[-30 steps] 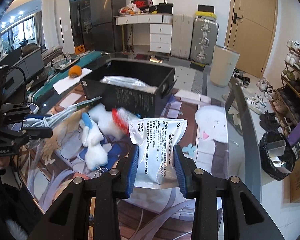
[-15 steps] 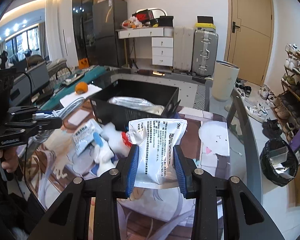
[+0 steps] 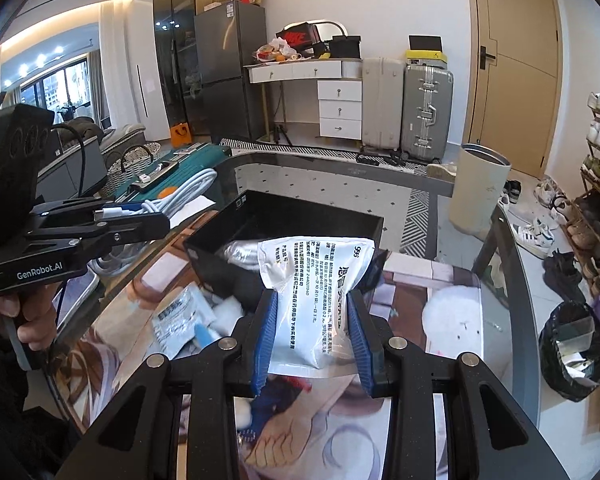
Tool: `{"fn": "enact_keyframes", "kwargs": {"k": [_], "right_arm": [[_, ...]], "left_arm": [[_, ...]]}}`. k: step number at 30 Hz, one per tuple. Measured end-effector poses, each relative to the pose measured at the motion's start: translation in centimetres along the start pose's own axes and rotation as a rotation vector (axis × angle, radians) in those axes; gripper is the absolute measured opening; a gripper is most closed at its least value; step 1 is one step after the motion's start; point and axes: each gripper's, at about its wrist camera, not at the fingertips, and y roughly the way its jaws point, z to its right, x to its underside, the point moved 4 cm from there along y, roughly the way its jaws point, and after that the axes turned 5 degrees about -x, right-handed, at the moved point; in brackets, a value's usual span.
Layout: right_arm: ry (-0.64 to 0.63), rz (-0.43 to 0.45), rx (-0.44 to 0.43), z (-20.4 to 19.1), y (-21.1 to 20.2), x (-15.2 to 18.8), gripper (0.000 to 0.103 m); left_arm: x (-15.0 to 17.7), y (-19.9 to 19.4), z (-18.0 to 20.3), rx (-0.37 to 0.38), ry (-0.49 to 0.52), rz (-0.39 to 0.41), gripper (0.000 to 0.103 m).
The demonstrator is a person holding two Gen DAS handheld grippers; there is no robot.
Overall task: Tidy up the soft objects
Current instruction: 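Carry the sachet and the cable over the black box with both grippers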
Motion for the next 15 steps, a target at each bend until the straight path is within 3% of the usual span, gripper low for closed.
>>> {"fn": "enact_keyframes", "kwargs": {"k": [15], "right_arm": [[-0.04,-0.077,-0.022,0.7,5.3,-2.9,0.034]], "left_arm": [[-2.1,4.5,-0.6,0.008,0.029,-0.055,0.026]]}}
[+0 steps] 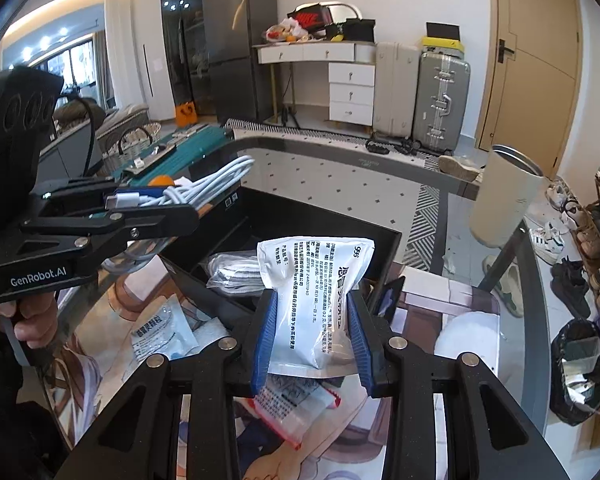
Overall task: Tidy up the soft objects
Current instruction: 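Carry the sachet and the cable over the black box with both grippers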
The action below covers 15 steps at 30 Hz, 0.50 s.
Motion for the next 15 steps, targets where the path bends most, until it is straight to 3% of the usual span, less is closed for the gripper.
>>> {"fn": "enact_keyframes", "kwargs": {"k": [15], "right_arm": [[0.011,-0.015,-0.011,1.1,3.4,-1.4,0.035]], "left_arm": [[-1.2,2.9,-0.4,0.016,0.007,-0.028,0.026]]}}
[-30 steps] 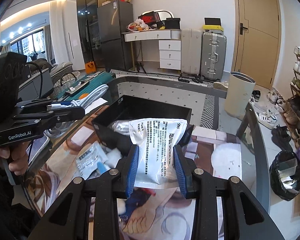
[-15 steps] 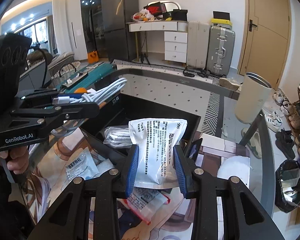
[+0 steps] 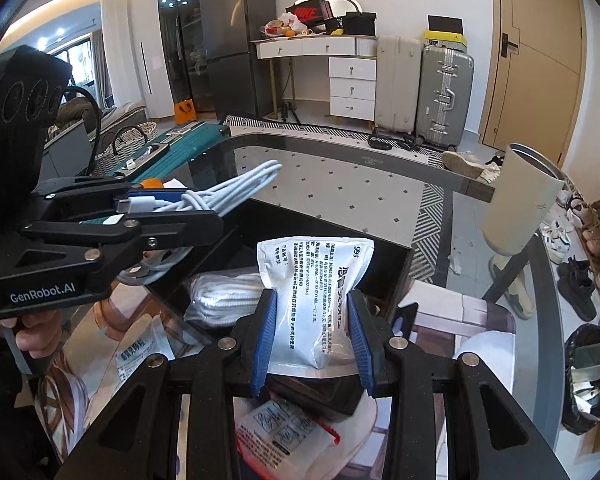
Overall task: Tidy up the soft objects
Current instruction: 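Carry the sachet and the cable over the black box with both grippers, then drop the sachet and the cable into the box, opening both grippers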
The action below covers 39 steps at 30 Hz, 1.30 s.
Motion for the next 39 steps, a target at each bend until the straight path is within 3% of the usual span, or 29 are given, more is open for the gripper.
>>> {"fn": "enact_keyframes", "kwargs": {"k": [2,6,13,21,24,26,29,32,36,39], "right_arm": [[-0.001,0.001,-0.005,-0.1,0.4,-0.1,0.035],[-0.003,0.006,0.03,0.3,0.7,-0.3,0.063],[-0.005,0.046,0.048,1.1,-1.1,-0.1,0.071],[0.022,0.05,0.083,2.5,-2.7,1.0,0.072],[0.026,0.049,0.09,2.6,-3.1,1.4,0.072],[0.029,0.051,0.093,2.5,-3.3,1.6,0.072],[0.034,0.053,0.092,2.3,-3.7,1.8,0.072],[0.049,0.058,0.095,2.2,-3.9,1.9,0.077],[0.071,0.06,0.088,2.2,-4.3,2.5,0.084],[0.089,0.062,0.086,2.2,-4.4,2.6,0.091]], "left_arm": [[-0.1,0.2,0.0,0.0,0.001,-0.003,0.026],[-0.4,0.5,0.2,0.005,0.01,-0.006,0.026],[-0.6,1.8,1.7,0.028,0.065,-0.029,0.027],[-0.6,3.1,3.1,0.048,0.136,-0.064,0.029],[-0.3,3.0,2.8,0.027,0.144,-0.076,0.061],[0.1,2.2,2.5,0.031,0.147,-0.068,0.062],[0.7,1.4,2.0,0.001,0.14,-0.072,0.081],[1.4,0.7,0.9,-0.053,0.115,-0.066,0.084],[2.1,-0.2,-0.5,-0.097,0.055,-0.051,0.102],[2.6,-1.1,-1.1,-0.12,0.016,-0.033,0.103]]}}
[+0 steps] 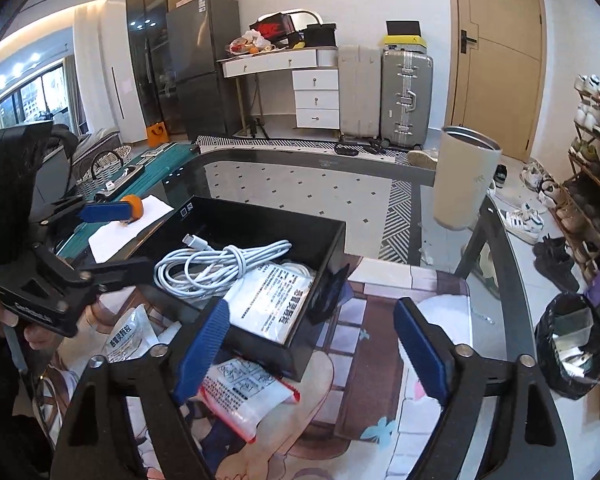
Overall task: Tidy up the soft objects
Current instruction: 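Drop the sachet and the cable into the box, opening both grippers, then withdraw both grippers from the box toward the remaining items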
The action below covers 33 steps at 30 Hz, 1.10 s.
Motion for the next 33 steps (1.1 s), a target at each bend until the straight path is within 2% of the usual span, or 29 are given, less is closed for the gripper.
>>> {"fn": "enact_keyframes", "kwargs": {"k": [4,20,26,29,33], "right_arm": [[0.035,0.004,-0.004,-0.1,-0.6,0.8,0.102],[0.058,0.014,-0.012,-2.5,-3.7,5.4,0.102],[0.052,-0.009,-0.002,-3.1,-3.3,6.5,0.102],[0.027,-0.018,0.011,-3.5,-2.8,6.7,0.102],[0.027,-0.041,-0.004,-4.0,-1.9,7.2,0.102]], "left_arm": [[1.1,-1.1,-0.4,-0.035,-0.028,0.012,0.103],[6.1,-4.6,0.2,-0.061,-0.058,0.04,0.103],[7.7,-4.6,0.5,-0.057,-0.077,0.046,0.103],[8.3,-3.7,0.8,-0.05,-0.068,0.006,0.103],[8.3,-3.2,0.9,-0.066,-0.062,0.005,0.103]]}}
